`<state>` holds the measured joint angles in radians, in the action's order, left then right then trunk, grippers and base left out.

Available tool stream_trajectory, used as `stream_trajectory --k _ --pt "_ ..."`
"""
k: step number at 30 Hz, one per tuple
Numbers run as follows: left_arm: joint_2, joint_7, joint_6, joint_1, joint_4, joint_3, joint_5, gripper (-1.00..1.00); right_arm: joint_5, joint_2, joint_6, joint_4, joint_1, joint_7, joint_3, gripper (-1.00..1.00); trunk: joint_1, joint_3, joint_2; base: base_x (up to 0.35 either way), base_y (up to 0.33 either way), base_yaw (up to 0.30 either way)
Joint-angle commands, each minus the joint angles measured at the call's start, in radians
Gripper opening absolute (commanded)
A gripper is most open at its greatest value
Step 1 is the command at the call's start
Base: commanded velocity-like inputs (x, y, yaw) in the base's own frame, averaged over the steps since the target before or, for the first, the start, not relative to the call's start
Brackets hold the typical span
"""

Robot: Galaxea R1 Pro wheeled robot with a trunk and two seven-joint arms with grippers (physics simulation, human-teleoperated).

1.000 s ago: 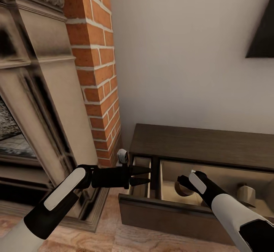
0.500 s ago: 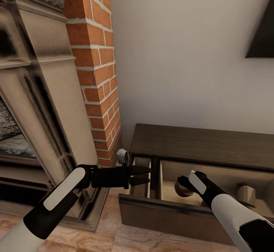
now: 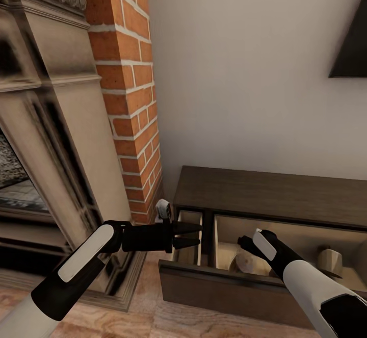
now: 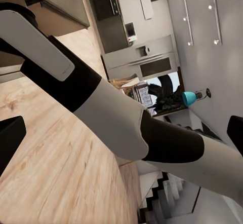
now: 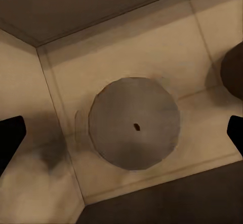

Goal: Place each of the two pumpkins and all three candles from the living room inside a cabinet in the living room (use any cabinet), then make sure every cabinet is closed, and position the cauldron so it is next to a table in the living room.

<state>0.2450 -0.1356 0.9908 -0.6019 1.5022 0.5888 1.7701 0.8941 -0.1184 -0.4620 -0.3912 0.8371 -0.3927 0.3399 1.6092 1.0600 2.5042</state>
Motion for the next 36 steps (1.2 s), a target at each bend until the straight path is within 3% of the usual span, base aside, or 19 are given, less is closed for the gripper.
stream_trajectory --k 1,5,25,29,36 --pt "0.001 -0.01 -0.001 -0.001 0.0 0.001 -0.008 1.0 0.009 -0.001 -0.003 -0.002 0.0 -0.008 0.008 1.0 0.0 0.001 0.0 0.0 0.0 0.0" --pt "0.0 -0.01 0.0 -0.001 0.0 -0.004 -0.001 1.0 0.009 -0.002 -0.003 -0.002 0.0 -0.008 0.008 1.0 0.0 0.001 0.0 0.0 0.0 0.0" --pt "-0.005 0.005 -0.003 -0.001 -0.015 -0.001 -0.007 1.0 0.017 -0.01 -0.019 -0.018 0.0 0.027 0.008 1.0 -0.009 -0.076 -0.005 0.0 0.0 0.0" --pt "-0.006 0.005 -0.003 -0.001 -0.016 -0.001 -0.009 1.0 0.017 -0.013 -0.021 -0.02 0.0 0.071 0.009 1.0 -0.025 -0.089 -0.033 0.0 0.0 0.0" --pt "-0.008 0.006 -0.003 -0.001 -0.017 0.002 -0.011 1.0 0.021 -0.013 -0.052 -0.018 0.0 0.081 0.003 1.0 -0.052 -0.111 -0.082 0.0 0.0 0.0"
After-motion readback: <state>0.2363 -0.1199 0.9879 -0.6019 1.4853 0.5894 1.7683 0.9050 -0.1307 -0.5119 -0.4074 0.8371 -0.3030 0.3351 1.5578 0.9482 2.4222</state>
